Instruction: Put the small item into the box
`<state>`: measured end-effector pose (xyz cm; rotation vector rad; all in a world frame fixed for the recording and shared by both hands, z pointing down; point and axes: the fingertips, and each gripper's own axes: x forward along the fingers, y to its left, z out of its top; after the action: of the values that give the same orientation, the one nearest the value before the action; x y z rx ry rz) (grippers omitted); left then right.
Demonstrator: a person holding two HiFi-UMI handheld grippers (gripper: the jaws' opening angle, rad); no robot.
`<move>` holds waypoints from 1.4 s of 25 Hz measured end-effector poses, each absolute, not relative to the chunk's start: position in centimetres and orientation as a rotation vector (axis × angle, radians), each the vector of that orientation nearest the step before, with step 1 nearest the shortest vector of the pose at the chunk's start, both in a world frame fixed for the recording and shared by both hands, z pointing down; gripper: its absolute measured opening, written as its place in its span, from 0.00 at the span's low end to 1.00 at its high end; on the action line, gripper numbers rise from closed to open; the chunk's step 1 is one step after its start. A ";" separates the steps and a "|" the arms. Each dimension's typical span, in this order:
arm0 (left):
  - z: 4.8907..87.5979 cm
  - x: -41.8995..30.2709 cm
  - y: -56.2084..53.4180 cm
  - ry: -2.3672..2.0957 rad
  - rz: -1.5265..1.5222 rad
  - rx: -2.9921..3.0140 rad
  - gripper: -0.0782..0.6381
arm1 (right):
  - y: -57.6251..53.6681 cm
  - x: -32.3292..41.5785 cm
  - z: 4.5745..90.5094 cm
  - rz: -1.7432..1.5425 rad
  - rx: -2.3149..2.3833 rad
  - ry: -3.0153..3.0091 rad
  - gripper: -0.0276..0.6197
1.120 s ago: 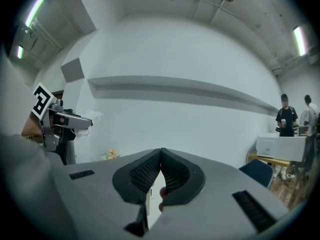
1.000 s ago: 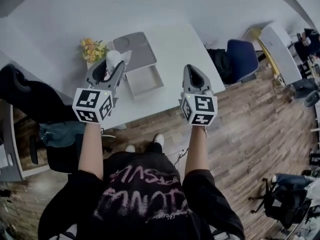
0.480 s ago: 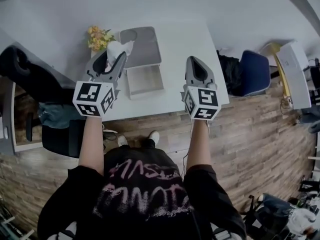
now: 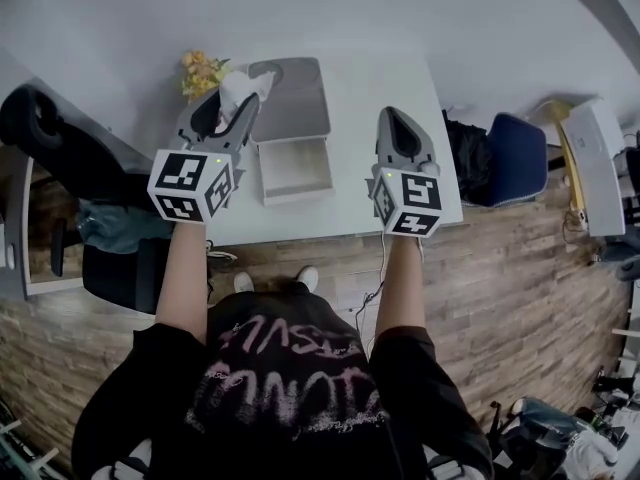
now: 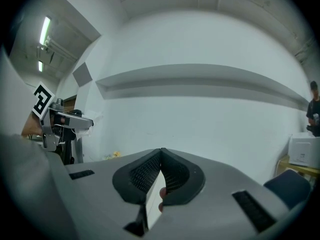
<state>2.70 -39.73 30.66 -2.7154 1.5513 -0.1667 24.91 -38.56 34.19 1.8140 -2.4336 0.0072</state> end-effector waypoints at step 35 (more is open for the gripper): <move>45.6 5.2 -39.7 1.516 -0.651 -2.944 0.36 | -40.9 22.9 41.2 0.215 1.702 -2.472 0.06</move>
<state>5.16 -39.72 45.57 -2.9442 1.5157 -0.6508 22.89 -40.87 41.15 1.7017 -2.4715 0.2149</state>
